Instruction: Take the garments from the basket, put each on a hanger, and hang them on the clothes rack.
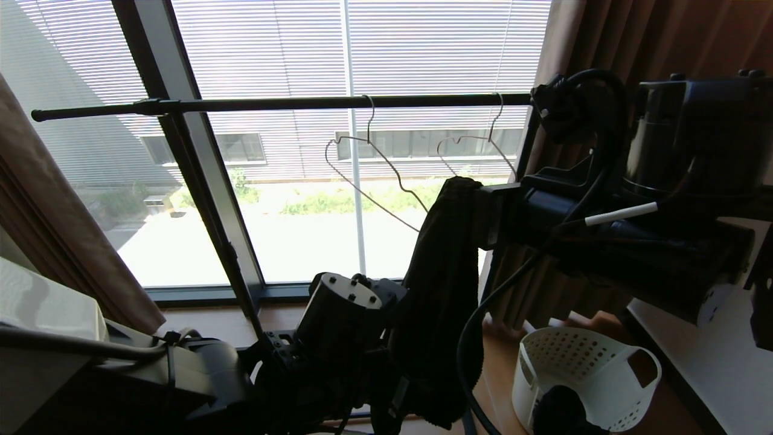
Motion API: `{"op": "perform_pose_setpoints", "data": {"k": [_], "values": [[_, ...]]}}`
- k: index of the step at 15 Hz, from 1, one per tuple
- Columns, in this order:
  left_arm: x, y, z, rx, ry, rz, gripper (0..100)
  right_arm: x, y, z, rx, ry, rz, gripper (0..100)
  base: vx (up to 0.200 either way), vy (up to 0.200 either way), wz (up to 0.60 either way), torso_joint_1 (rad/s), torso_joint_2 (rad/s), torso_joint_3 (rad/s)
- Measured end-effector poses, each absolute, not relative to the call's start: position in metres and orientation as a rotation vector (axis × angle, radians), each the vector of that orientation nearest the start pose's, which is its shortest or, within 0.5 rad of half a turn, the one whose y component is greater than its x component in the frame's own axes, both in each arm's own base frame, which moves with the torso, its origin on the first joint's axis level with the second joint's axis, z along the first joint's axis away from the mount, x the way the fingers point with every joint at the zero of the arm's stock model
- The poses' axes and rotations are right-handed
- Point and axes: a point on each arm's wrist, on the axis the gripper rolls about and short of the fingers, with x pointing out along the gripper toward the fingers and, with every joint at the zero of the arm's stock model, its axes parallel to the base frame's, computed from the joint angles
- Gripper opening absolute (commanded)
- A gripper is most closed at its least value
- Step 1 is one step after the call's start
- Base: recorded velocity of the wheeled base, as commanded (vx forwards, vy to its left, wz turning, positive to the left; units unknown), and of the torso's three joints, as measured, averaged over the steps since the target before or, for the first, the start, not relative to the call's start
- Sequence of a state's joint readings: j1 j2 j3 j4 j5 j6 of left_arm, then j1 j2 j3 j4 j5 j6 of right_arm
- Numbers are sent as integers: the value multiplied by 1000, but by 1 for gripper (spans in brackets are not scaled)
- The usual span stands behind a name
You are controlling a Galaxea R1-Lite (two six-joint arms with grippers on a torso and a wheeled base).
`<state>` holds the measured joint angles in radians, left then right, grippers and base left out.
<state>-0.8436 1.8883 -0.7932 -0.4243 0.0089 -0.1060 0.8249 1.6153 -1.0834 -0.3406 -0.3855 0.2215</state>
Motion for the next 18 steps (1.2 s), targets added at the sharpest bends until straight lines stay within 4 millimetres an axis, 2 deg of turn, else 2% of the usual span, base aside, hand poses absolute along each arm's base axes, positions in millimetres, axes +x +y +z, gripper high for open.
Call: {"op": "perform_pose_setpoints", "data": {"k": [5,10,14,18], "values": [[205,-234,103,195,674,-774,100,213,218,257,111,205,418,0,0,0,0,0,0,0],[204,-240,108,188,651,-792,100,213,218,255,108,209,418,0,0,0,0,0,0,0],[201,-246,101,206,671,-809,100,213,218,256,110,210,418,0,0,0,0,0,0,0],[195,-241,91,228,710,-801,100,214,218,259,123,190,417,0,0,0,0,0,0,0]]}}
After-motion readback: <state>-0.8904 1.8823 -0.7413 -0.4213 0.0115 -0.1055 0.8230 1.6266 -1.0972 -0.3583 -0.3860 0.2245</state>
